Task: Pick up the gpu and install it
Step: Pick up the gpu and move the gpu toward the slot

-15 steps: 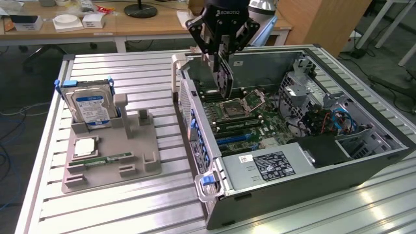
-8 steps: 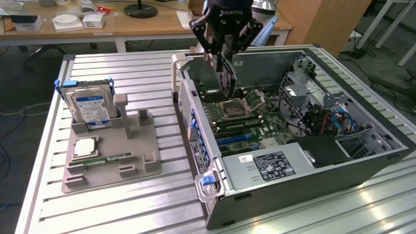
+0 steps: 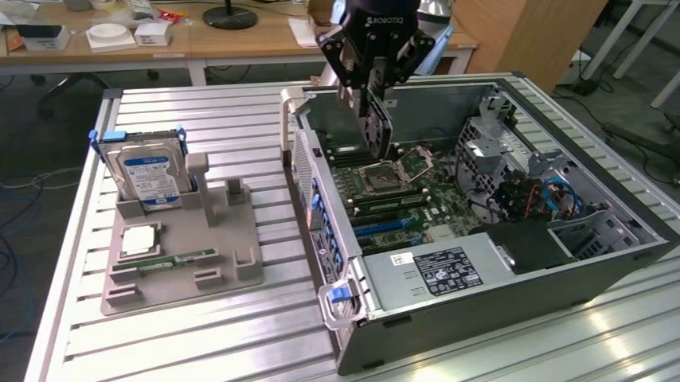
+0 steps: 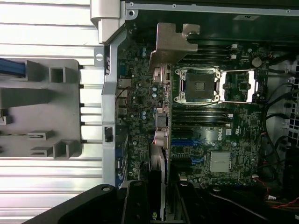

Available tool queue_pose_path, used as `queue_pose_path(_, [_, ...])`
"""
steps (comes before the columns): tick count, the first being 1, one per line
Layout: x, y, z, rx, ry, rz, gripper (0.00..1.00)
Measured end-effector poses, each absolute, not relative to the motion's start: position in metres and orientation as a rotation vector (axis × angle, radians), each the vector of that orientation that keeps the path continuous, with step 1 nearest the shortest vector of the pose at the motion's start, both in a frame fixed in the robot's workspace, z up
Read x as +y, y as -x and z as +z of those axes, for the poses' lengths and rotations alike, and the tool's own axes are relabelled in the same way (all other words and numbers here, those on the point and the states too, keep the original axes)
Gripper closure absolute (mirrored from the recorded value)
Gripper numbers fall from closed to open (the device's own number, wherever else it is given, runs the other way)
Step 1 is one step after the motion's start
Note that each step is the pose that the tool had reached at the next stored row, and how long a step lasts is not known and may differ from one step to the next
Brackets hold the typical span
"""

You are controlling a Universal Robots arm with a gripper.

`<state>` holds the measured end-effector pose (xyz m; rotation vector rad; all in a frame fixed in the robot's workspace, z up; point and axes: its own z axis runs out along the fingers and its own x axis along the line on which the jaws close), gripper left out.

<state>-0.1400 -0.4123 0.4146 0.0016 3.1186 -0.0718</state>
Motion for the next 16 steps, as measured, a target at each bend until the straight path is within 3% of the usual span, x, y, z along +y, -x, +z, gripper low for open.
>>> queue_pose_path(16, [-0.412,0.118,0.414,3.119,0.000,-0.072,0.74])
